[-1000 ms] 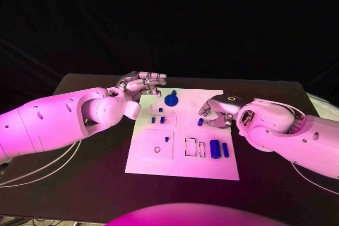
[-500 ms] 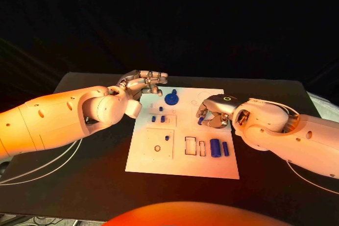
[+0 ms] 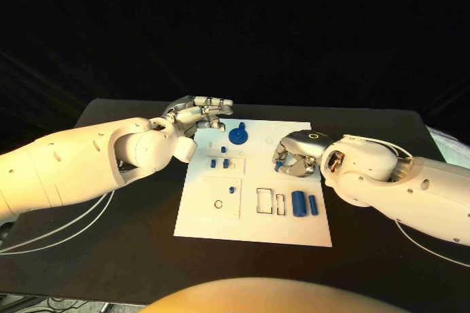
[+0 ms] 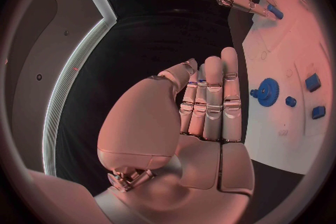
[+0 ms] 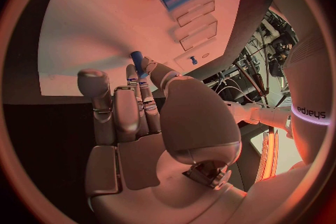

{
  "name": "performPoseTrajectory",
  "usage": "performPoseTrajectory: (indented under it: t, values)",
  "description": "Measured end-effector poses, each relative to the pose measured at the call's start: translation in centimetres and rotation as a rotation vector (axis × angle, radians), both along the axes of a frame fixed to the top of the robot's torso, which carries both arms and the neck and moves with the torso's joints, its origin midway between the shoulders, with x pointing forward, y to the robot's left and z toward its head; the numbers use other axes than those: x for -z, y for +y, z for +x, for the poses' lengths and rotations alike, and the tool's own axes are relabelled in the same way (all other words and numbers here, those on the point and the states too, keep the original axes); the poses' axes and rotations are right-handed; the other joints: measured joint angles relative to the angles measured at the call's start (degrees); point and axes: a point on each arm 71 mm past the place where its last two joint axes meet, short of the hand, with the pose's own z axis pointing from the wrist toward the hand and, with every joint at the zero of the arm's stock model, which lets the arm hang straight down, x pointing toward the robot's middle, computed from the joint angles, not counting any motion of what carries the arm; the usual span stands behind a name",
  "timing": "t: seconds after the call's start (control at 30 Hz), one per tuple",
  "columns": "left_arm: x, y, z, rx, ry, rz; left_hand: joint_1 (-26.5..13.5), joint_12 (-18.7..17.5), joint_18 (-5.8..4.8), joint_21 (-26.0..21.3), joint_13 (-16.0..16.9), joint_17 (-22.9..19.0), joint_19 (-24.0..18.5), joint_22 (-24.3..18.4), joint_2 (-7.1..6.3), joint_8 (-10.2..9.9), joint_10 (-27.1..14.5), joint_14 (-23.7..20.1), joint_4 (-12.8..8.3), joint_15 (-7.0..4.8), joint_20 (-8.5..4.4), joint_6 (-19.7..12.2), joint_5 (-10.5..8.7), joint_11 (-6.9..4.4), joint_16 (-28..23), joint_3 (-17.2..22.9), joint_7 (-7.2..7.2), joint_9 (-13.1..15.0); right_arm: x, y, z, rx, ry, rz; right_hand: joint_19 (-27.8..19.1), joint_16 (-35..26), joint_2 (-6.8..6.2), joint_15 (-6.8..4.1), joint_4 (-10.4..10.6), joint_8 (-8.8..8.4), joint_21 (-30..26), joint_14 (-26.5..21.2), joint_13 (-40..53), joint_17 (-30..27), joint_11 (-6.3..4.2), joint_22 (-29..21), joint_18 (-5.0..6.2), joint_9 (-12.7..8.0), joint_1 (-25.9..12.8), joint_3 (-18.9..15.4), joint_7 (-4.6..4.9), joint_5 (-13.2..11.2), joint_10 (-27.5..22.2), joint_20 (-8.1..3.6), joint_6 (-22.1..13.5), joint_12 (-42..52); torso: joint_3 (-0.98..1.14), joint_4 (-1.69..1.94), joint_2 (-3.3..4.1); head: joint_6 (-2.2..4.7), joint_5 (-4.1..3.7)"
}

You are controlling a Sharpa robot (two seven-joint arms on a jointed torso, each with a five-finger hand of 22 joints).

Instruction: Assemble the parts on the task board

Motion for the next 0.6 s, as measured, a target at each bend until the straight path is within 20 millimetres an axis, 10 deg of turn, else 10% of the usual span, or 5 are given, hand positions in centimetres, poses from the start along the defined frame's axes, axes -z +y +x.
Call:
performPoseTrajectory:
  t: [0.6]
  values:
    - [0.01, 0.05, 0.0, 0.0, 0.001, 0.001, 0.0, 0.3, 0.0, -0.35, 0.05, -0.14, -0.21, -0.08, 0.0, 0.0, 0.0, 0.0, 0.0, 0.0, 0.21, 0.0, 0.0, 0.0, 0.0, 0.0, 0.0, 0.0, 0.11, -0.05, -0.4, -0.001, -0.038, 0.031, 1.18, 0.78, 0.71, -0.8, 0.56, 1.47, 1.44, -0.02, 0.37, 0.76, -0.77, 2.12, 0.0, 0.64, -1.17, 0.98, -0.93, -2.36, 3.55, -0.77, 2.74, -0.24, 0.03, 0.02, 0.0, -0.32, 0.09]
